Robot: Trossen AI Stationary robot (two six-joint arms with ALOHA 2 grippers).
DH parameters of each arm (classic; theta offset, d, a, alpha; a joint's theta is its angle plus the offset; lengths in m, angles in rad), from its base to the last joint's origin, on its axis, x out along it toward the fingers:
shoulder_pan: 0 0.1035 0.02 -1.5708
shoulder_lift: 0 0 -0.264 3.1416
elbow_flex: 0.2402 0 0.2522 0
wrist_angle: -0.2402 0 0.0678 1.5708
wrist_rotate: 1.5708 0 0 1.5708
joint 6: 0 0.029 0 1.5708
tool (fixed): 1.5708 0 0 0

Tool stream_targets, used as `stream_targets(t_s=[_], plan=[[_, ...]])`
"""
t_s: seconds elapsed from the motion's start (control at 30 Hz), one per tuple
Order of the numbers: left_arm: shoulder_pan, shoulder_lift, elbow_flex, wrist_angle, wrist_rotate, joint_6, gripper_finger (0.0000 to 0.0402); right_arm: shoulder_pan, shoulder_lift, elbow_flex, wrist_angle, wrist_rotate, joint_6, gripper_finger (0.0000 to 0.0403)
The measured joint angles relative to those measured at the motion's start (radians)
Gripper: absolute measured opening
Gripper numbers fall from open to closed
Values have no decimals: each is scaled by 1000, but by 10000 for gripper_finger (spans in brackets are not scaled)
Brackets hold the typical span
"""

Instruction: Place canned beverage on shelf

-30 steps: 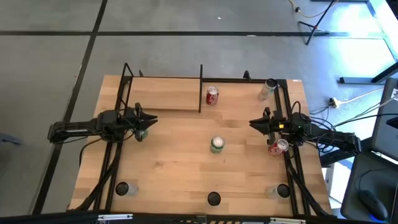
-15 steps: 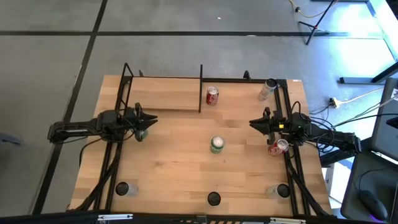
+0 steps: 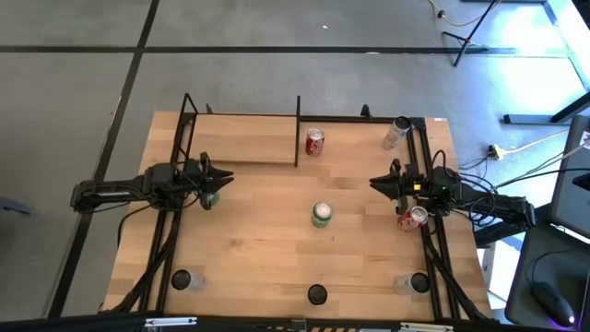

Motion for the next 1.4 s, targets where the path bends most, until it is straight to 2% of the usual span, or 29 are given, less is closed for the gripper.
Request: stream_targets(t_s=[0.23,0.4,0.57,0.63,0.8,0.97,1.07,1.13,1.27,1.4], plan=[[0,0,0,0,0,0,76,0,0,0,1,2,0,62],[0,0,0,0,0,0,76,0,0,0,27,71,5,62],[0,0,0,0,0,0,76,0,1,0,54,94,6,62],[0,0,0,0,0,0,76,0,0,0,73,145,45,62],[0,0,0,5,-3,3,76,0,0,0,97,388,280,62],[0,0,0,47,-77,2,76,0,0,0,95,514,406,62],[0,0,0,115,-133,-88,76,0,1,0,114,554,408,62],[0,0,0,168,-212,-143,76,0,10,0,144,585,396,62],[0,0,0,286,-340,-168,76,0,48,10,185,605,365,62],[0,0,0,355,-373,-171,76,-1,127,59,191,607,329,62]])
